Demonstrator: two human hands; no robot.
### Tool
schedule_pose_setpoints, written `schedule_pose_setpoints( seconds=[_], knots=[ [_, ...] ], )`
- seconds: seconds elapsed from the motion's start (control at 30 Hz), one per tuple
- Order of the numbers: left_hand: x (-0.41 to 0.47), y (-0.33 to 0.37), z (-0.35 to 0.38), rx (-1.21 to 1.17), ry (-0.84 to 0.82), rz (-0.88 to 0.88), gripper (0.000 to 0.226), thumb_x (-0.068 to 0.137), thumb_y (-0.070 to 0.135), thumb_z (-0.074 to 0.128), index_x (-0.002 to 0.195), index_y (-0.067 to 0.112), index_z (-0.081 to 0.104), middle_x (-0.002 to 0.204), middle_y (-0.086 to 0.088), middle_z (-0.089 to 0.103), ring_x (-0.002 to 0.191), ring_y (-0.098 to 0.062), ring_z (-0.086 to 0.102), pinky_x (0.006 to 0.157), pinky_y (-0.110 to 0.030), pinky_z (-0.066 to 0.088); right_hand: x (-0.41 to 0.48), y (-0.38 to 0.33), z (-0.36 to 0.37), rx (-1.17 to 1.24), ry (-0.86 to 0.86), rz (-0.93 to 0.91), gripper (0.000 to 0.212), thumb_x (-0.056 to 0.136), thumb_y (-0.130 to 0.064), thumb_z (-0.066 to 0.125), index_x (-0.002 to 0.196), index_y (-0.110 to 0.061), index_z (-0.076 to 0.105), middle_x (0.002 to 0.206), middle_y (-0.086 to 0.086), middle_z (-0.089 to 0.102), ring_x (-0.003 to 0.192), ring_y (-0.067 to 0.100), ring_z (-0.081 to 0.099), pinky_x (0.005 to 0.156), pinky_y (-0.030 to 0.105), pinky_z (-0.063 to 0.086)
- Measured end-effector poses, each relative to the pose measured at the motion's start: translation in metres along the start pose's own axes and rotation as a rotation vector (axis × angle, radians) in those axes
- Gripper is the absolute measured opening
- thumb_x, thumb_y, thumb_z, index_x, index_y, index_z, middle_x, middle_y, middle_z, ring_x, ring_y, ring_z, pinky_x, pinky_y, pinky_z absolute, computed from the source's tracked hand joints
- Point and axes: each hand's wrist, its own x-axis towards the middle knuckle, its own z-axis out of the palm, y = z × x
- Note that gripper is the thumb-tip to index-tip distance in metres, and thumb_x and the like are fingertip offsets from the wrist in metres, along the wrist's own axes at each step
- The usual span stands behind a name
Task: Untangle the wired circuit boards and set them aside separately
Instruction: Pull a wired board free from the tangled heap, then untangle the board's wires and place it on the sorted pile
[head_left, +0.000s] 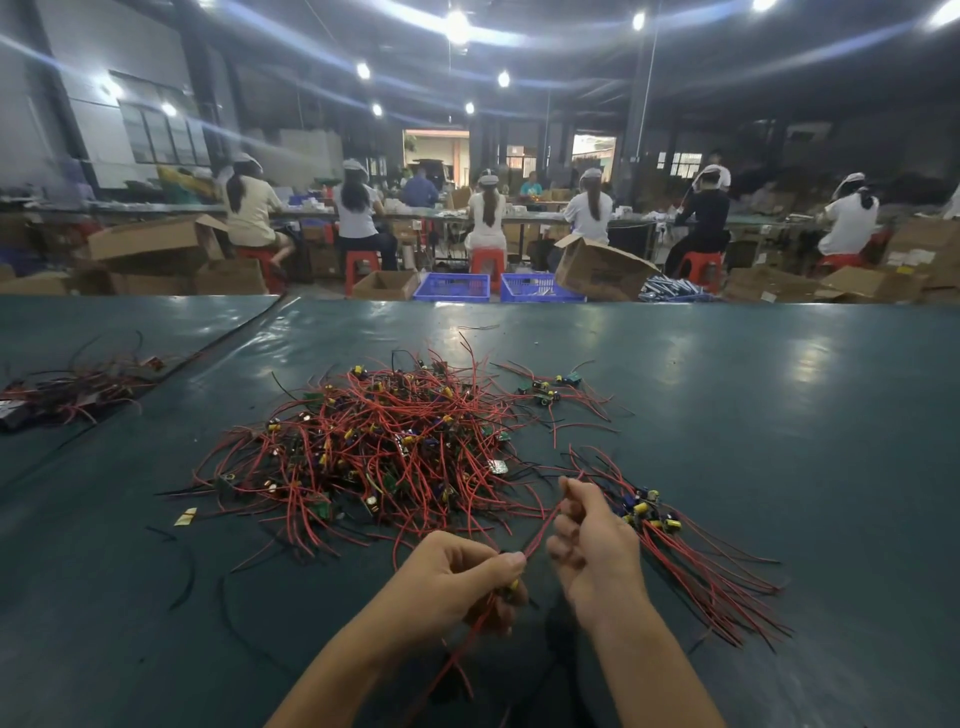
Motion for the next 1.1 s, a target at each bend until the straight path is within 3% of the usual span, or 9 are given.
schedule_pose_setpoints(
  seconds=[0.33, 0.5, 0.6, 0.7, 0.83, 0.97, 1.1],
  knots=[
    [-0.004, -0.001, -0.011, 0.098, -0.101, 0.018, 0.036, 0.085, 0.044, 0.066, 0.067, 0.014, 0.075, 0.066, -0.01, 0.069, 0.062, -0.021, 0.066, 0.066, -0.031, 0.051, 0.008, -0.011, -0.013, -0.018, 0.021, -0.02, 0.018, 0.095, -0.019, 0.06, 0.08, -0.013, 0.068, 0.065, -0.004, 0.052, 0.045, 0.006, 0.043, 0.034, 0.017, 0.031],
    [0.002, -0.003, -0.009, -0.092, 0.125, 0.03, 0.039, 0.078, 0.046, 0.061, 0.068, 0.011, 0.074, 0.066, -0.008, 0.068, 0.058, -0.019, 0.064, 0.062, -0.028, 0.052, 0.005, -0.011, -0.014, -0.131, -0.076, -0.031, 0.028, 0.096, -0.038, 0.057, 0.099, -0.014, 0.071, 0.071, -0.007, 0.065, 0.051, 0.005, 0.046, 0.038, 0.018, 0.034],
    [0.005, -0.004, -0.011, -0.202, 0.261, 0.022, 0.04, 0.076, 0.044, 0.06, 0.074, 0.008, 0.076, 0.067, -0.007, 0.068, 0.055, -0.016, 0.062, 0.058, -0.025, 0.053, -0.002, -0.006, -0.013, -0.236, -0.121, -0.044, 0.033, 0.095, -0.044, 0.057, 0.096, -0.015, 0.073, 0.066, -0.009, 0.066, 0.047, 0.004, 0.048, 0.039, 0.018, 0.034],
    [0.006, -0.003, -0.013, -0.275, 0.313, 0.03, 0.04, 0.076, 0.045, 0.06, 0.078, 0.009, 0.078, 0.066, -0.006, 0.067, 0.054, -0.014, 0.059, 0.054, -0.022, 0.051, -0.011, 0.002, -0.009, -0.362, -0.214, -0.114, 0.034, 0.092, -0.042, 0.062, 0.086, -0.011, 0.073, 0.063, -0.006, 0.064, 0.047, 0.006, 0.049, 0.042, 0.019, 0.034],
    [0.006, -0.002, -0.011, -0.321, 0.334, 0.045, 0.039, 0.08, 0.043, 0.057, 0.08, 0.011, 0.079, 0.068, -0.008, 0.07, 0.053, -0.012, 0.062, 0.05, -0.02, 0.049, -0.028, 0.016, -0.001, -0.505, -0.437, -0.233, 0.028, 0.077, -0.043, 0.072, 0.065, -0.018, 0.07, 0.056, -0.006, 0.06, 0.045, 0.004, 0.049, 0.042, 0.015, 0.037],
    [0.008, -0.005, -0.012, -0.355, 0.311, 0.032, 0.04, 0.09, 0.037, 0.051, 0.093, 0.006, 0.076, 0.07, -0.013, 0.068, 0.054, -0.015, 0.06, 0.05, -0.023, 0.051, -0.031, 0.025, 0.001, -0.56, -0.476, -0.27, 0.022, 0.083, -0.027, 0.076, 0.071, -0.011, 0.066, 0.053, -0.008, 0.059, 0.043, -0.001, 0.047, 0.044, 0.012, 0.038],
    [0.01, -0.006, -0.01, -0.379, 0.316, 0.05, 0.04, 0.088, 0.038, 0.054, 0.08, 0.007, 0.077, 0.069, -0.015, 0.068, 0.054, -0.017, 0.061, 0.052, -0.025, 0.053, -0.029, 0.026, 0.001, -0.569, -0.423, -0.336, 0.019, 0.078, -0.025, 0.081, 0.086, -0.012, 0.071, 0.075, -0.002, 0.073, 0.067, 0.007, 0.065, 0.061, 0.018, 0.052]
  ],
)
